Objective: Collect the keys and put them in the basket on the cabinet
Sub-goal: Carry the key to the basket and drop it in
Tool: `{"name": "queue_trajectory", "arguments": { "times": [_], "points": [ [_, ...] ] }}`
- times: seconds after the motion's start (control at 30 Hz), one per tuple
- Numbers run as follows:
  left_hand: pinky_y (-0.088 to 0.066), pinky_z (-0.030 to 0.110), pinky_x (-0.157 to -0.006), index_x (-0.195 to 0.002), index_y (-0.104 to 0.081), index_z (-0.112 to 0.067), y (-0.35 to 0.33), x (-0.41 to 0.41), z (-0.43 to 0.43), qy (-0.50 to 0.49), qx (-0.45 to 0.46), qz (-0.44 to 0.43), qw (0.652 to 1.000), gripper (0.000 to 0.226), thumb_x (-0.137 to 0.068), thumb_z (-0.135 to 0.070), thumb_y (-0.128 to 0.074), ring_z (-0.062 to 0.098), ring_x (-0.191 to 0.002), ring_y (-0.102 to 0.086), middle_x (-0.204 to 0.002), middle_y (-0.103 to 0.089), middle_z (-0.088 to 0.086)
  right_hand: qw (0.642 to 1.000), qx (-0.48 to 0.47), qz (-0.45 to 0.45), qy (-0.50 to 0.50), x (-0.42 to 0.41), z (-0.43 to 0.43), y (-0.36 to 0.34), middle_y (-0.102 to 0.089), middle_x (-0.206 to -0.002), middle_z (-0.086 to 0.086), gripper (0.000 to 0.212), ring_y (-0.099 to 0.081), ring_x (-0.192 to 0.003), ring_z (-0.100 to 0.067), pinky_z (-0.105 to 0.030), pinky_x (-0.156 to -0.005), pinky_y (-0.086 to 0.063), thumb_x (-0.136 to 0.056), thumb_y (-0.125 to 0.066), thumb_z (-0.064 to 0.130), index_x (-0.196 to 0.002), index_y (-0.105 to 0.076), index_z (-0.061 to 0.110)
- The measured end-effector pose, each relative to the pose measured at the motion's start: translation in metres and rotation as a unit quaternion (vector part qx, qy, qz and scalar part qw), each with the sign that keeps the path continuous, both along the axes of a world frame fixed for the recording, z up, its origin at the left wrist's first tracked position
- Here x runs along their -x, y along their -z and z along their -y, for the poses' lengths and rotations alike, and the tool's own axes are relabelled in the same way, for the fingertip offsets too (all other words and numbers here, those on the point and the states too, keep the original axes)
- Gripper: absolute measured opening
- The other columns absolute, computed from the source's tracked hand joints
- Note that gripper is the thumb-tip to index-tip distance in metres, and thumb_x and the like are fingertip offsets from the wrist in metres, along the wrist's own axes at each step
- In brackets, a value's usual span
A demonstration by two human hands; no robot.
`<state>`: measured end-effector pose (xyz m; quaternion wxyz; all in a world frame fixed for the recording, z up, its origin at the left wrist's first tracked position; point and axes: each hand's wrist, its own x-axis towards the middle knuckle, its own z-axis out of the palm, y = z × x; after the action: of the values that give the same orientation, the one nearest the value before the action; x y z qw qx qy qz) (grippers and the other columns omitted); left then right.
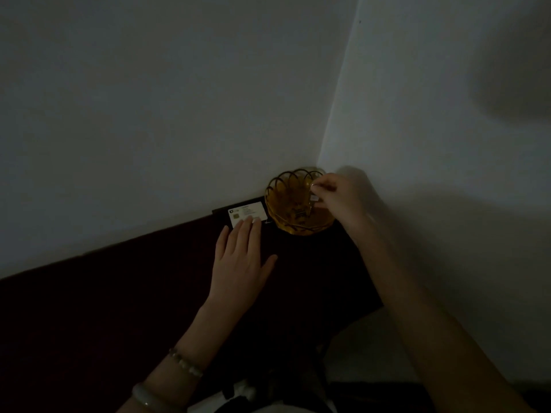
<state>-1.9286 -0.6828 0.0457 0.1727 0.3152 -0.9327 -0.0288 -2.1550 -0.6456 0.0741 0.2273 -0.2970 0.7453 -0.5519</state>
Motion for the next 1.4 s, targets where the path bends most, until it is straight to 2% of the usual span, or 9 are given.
{"name": "queue_trajectory", "arguments": {
  "times": [0.07, 0.17, 0.3, 0.4, 0.57, 0.77, 1.0, 1.2, 1.4],
  "points": [
    [-0.030, 0.051, -0.107, -0.132, -0.041, 0.002, 0.001, 0.000, 0.002, -0.005, -0.003, 0.008, 1.000, 0.069, -0.080, -0.036, -0.067, 0.034, -0.123, -0.048, -0.133, -0.051, 0.022, 0.996, -0.069, -0.046, -0.022, 0.008, 0.015, 0.009, -0.063, -0.085, 0.000, 0.008, -0.061, -0.073, -0.008, -0.029, -0.070, -0.056, -0.086, -0.057, 0.008, -0.083, -0.063, 0.012],
    [-0.029, 0.051, -0.108, -0.133, -0.040, 0.001, 0.003, -0.002, 0.007, -0.012, -0.005, 0.018, 1.000, 0.070, -0.080, -0.038, -0.065, 0.033, -0.124, -0.047, -0.134, -0.050, 0.022, 0.980, -0.146, -0.124, -0.057, 0.015, 0.033, 0.023, -0.067, -0.090, -0.006, 0.009, -0.056, -0.073, -0.007, -0.014, -0.063, -0.043, -0.083, -0.062, 0.010, -0.078, -0.067, 0.014],
    [-0.030, 0.051, -0.107, -0.132, -0.041, 0.002, 0.004, -0.008, 0.015, -0.030, -0.001, 0.021, 0.999, 0.070, -0.080, -0.037, -0.066, 0.034, -0.123, -0.048, -0.133, -0.051, 0.022, 0.960, -0.215, -0.147, -0.104, 0.019, 0.047, 0.036, -0.069, -0.099, -0.012, 0.007, -0.059, -0.092, -0.020, -0.025, -0.077, -0.042, -0.081, -0.064, 0.009, -0.083, -0.070, 0.010],
    [-0.031, 0.052, -0.107, -0.132, -0.040, 0.002, 0.004, -0.010, 0.020, -0.039, -0.004, 0.023, 0.999, 0.070, -0.080, -0.037, -0.066, 0.033, -0.123, -0.047, -0.133, -0.051, 0.022, 0.949, -0.250, -0.161, -0.106, 0.022, 0.052, 0.040, -0.067, -0.107, -0.015, 0.014, -0.058, -0.101, -0.025, -0.024, -0.079, -0.040, -0.081, -0.063, 0.007, -0.094, -0.069, 0.008],
    [-0.027, 0.049, -0.109, -0.133, -0.039, 0.001, 0.006, -0.013, 0.024, -0.050, -0.012, 0.027, 0.998, 0.069, -0.082, -0.039, -0.063, 0.032, -0.126, -0.045, -0.136, -0.048, 0.021, 0.932, -0.276, -0.206, -0.114, 0.022, 0.049, 0.038, -0.060, -0.122, -0.017, 0.028, -0.052, -0.115, -0.030, -0.036, -0.096, -0.042, -0.084, -0.055, 0.003, -0.111, -0.062, 0.006],
    [-0.028, 0.050, -0.110, -0.134, -0.038, 0.001, 0.003, -0.027, 0.030, -0.080, -0.011, 0.022, 0.996, 0.068, -0.084, -0.038, -0.062, 0.032, -0.127, -0.044, -0.137, -0.047, 0.021, 0.938, -0.171, -0.278, -0.114, -0.023, 0.027, 0.000, -0.066, -0.111, -0.013, 0.028, -0.058, -0.101, -0.026, -0.027, -0.083, -0.041, -0.084, -0.060, 0.016, -0.111, -0.060, 0.009],
    [-0.028, 0.050, -0.109, -0.132, -0.040, 0.002, -0.005, -0.073, 0.028, -0.178, 0.012, 0.004, 0.984, 0.067, -0.083, -0.037, -0.062, 0.033, -0.125, -0.046, -0.135, -0.049, 0.022, 0.866, -0.074, -0.454, -0.195, -0.120, 0.011, -0.024, -0.054, -0.124, -0.017, 0.047, -0.047, -0.115, -0.032, -0.041, -0.090, -0.046, -0.083, -0.061, 0.017, -0.126, -0.043, 0.007],
    [-0.028, 0.049, -0.108, -0.133, -0.039, 0.002, -0.005, -0.122, 0.003, -0.305, 0.009, -0.006, 0.952, 0.066, -0.084, -0.037, -0.061, 0.034, -0.126, -0.045, -0.136, -0.047, 0.022, 0.836, -0.033, -0.439, -0.327, -0.174, 0.018, -0.021, -0.051, -0.131, -0.018, 0.052, -0.044, -0.122, -0.030, -0.037, -0.100, -0.039, -0.086, -0.060, 0.018, -0.131, -0.039, 0.005],
    [-0.024, 0.048, -0.110, -0.136, -0.036, -0.001, 0.006, -0.161, -0.047, -0.444, -0.020, 0.001, 0.896, 0.067, -0.086, -0.040, -0.057, 0.032, -0.129, -0.041, -0.140, -0.044, 0.020, 0.776, 0.001, -0.436, -0.455, -0.221, 0.013, -0.008, -0.045, -0.137, -0.018, 0.055, -0.039, -0.127, -0.028, -0.038, -0.101, -0.040, -0.086, -0.059, 0.019, -0.135, -0.035, 0.008]
  ]
}}
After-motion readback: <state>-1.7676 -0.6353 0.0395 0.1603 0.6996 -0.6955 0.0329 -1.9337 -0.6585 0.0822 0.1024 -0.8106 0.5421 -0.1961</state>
